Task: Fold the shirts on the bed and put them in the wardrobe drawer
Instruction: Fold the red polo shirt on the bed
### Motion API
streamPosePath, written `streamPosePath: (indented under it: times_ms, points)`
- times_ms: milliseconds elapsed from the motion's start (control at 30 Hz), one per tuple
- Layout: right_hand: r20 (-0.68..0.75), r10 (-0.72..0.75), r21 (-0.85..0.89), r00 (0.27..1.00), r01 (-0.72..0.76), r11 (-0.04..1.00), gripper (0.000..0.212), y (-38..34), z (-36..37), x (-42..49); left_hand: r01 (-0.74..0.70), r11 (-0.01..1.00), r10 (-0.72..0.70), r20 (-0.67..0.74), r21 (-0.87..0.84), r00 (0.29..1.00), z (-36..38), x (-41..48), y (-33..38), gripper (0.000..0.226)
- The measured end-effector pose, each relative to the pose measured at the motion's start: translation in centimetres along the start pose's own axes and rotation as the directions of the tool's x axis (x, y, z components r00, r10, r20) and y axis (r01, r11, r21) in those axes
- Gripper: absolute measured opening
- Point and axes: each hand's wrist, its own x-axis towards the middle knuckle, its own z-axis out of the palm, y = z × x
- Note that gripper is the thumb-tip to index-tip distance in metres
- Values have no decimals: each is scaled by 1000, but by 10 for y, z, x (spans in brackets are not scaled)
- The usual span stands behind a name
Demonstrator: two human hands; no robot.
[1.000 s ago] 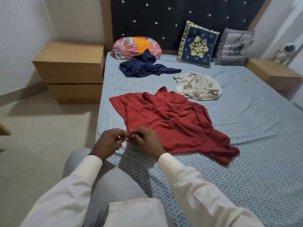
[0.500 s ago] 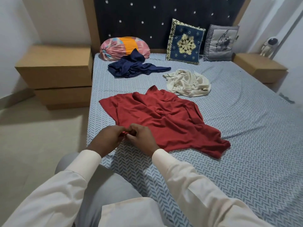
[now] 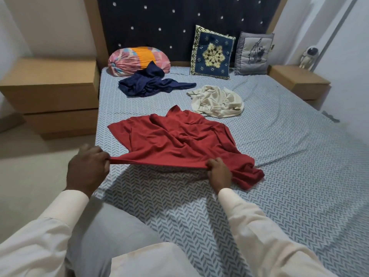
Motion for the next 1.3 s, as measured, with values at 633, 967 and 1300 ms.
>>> streamPosePath:
  times_ms: [633,967,1300]
  points:
    - [777,470,-550,419,89,830,26,39,-45,55,124,991,-98,931,57,353,16,8,-3,29]
    - [550,343,586,762,-644,491,16,-78,-102,222,708,-385,-182,801,-592,571,6,207,-13,23]
    - [-380,192,626,905,98,774,64,-192,-286,346,-122,-493,-469,145,-861,871,-195,359,-25,25]
